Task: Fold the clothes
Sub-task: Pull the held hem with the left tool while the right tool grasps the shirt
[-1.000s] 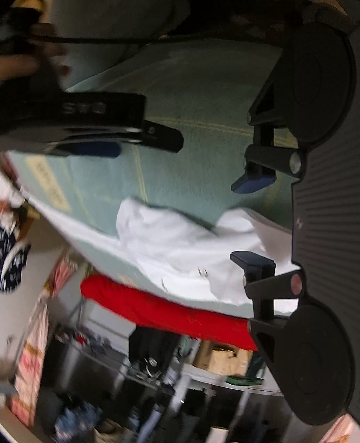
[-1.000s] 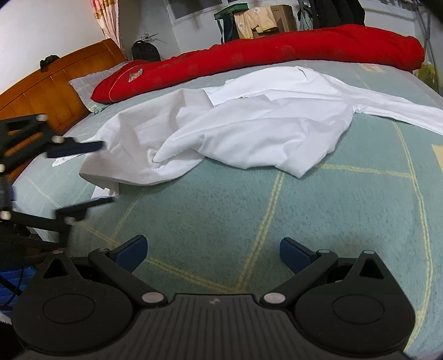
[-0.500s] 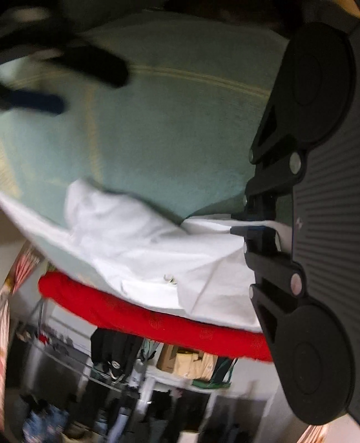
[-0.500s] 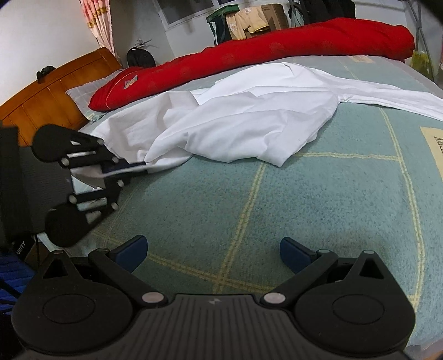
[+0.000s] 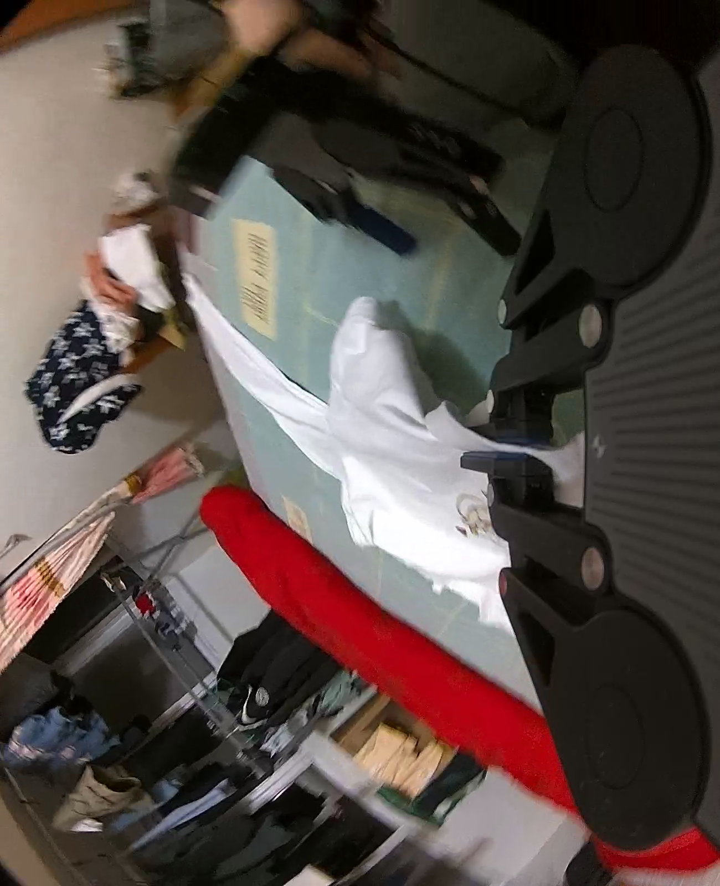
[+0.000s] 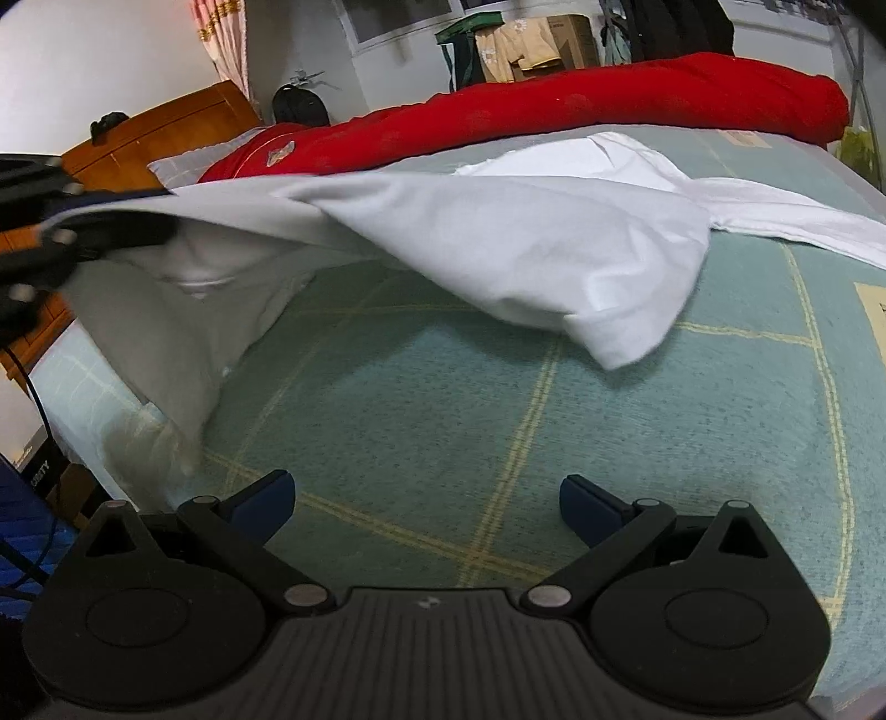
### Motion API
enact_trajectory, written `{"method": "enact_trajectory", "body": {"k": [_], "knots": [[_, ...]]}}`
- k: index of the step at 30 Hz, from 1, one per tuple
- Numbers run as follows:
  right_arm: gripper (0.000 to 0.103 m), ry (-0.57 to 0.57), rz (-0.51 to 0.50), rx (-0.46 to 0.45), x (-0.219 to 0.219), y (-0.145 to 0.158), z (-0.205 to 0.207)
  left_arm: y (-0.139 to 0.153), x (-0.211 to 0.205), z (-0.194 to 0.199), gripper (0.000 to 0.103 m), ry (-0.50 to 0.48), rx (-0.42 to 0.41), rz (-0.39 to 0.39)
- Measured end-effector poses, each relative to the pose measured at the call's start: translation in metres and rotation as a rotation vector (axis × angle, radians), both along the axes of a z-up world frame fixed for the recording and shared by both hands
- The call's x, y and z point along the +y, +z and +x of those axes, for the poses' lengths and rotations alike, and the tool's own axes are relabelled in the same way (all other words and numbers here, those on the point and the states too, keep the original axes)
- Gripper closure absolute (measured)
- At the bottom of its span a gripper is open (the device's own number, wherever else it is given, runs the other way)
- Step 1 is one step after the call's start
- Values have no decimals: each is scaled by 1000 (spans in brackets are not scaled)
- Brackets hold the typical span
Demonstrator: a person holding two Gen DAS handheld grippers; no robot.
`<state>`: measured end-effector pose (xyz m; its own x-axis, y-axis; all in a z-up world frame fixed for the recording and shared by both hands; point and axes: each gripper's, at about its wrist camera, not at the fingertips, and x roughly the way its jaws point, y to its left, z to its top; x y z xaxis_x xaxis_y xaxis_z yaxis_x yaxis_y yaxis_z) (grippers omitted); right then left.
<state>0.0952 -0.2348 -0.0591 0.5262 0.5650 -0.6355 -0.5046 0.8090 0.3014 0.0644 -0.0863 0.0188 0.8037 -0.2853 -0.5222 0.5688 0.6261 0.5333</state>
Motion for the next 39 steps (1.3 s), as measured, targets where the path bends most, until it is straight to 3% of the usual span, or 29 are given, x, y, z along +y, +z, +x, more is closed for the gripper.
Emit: {"method": "enact_trajectory", "body": {"k": [8,13,19,22,27,30,31,32,33,35,39], "knots": [[0,-15,-15,-4,-2,-1,11,-51,13,15,94,-1,122,115],[0,-6,6,-22,-16,10,15,-79,18,23,93,30,181,112],[0,-28,54,-35,-46,28,43,-88,21,27,93,37,217,78],[0,-59,120,20,-64,25,78,-88,22,30,92,36,222,65],[1,-134,370,262,-95,-15,150,-88,25,32,92,38,236,37],[3,-153,488,307,-102,-26,179,-86,28,35,91,44,252,11],[6,-159,504,309,-101,-27,187,-86,29,36,91,47,257,4],[26,-173,489,299,-100,-27,194,-86,29,36,91,48,260,-2],[62,-193,461,285,-97,-27,201,-85,30,36,91,47,261,-3],[94,-218,398,268,-93,-28,214,-83,30,34,91,43,257,1],[96,-225,384,212,-94,-18,239,-76,27,35,91,34,233,0]]}}
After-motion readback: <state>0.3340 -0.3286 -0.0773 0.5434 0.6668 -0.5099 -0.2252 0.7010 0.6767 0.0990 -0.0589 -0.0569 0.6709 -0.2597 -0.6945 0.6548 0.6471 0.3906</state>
